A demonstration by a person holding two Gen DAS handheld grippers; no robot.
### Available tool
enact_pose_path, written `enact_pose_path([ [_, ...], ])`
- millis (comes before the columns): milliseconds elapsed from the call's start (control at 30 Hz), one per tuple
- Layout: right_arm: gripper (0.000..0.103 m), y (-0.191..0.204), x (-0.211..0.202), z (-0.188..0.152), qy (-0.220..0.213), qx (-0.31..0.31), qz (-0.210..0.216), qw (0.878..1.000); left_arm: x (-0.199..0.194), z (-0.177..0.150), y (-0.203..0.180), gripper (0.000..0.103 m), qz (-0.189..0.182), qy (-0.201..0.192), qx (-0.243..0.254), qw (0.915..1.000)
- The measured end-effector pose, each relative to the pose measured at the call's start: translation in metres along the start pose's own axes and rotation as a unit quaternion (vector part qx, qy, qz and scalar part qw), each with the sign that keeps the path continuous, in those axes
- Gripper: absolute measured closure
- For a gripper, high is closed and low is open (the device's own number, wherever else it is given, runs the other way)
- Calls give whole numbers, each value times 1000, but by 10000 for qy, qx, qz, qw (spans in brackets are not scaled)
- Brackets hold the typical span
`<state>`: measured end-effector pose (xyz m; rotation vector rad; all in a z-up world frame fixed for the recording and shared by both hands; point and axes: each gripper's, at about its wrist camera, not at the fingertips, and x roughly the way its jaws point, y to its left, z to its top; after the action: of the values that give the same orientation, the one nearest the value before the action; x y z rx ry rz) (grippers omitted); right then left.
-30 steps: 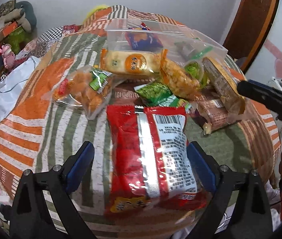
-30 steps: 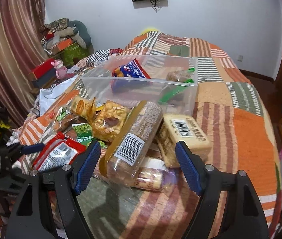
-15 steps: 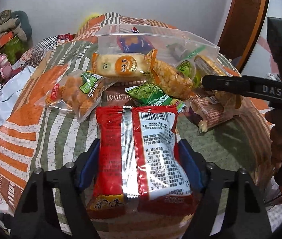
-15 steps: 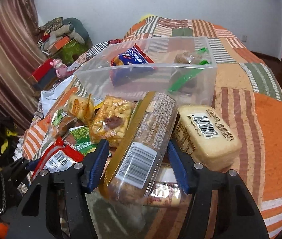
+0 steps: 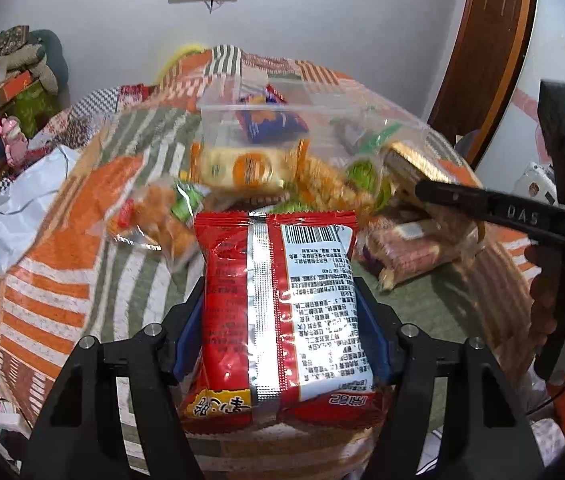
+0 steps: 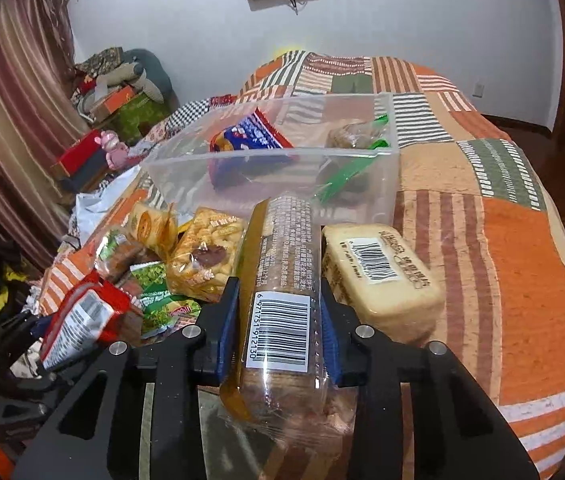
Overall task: Organize snacks
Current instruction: 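Carry the red chip bag and biscuit roll over the clear box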
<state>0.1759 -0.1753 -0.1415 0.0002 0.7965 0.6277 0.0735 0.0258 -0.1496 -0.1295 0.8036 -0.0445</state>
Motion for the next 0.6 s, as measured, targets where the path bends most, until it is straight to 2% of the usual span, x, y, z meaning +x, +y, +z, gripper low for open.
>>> enact_pose_path([
  [300, 71, 7, -20, 9, -334, -159, -7, 9993, -14, 24, 1, 36, 11, -327, -71, 9994],
  [600, 71, 6, -37, 30, -733, -170, -88, 9971, -10, 65, 6, 36, 46, -579, -161, 9982],
])
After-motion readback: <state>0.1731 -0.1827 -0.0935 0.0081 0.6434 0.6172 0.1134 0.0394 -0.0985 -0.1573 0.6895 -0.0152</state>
